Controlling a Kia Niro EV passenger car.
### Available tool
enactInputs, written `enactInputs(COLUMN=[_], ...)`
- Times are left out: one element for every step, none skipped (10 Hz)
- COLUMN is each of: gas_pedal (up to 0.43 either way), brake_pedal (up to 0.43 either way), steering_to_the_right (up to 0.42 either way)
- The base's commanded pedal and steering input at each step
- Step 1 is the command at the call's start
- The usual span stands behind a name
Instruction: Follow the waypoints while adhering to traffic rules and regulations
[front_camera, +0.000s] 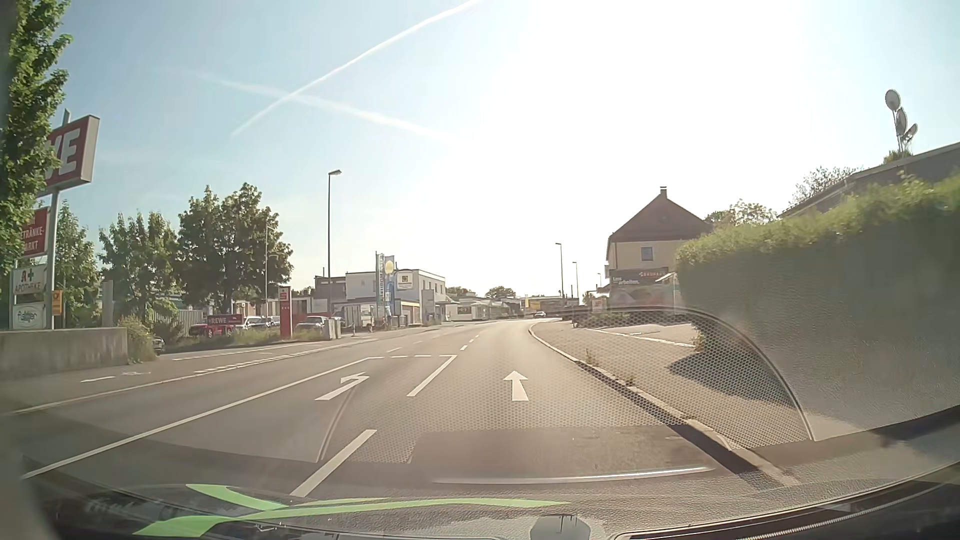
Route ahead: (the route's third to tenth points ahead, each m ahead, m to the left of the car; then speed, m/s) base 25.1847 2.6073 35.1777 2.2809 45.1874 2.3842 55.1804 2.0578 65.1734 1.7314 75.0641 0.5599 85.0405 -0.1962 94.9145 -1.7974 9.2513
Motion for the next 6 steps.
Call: enactInputs(gas_pedal=[0.189, 0.189, 0.189, 0.177, 0.177, 0.177], brake_pedal=[0.000, 0.000, 0.000, 0.000, 0.000, 0.000], steering_to_the_right=[-0.012, -0.012, -0.012, -0.011, -0.011, -0.011])
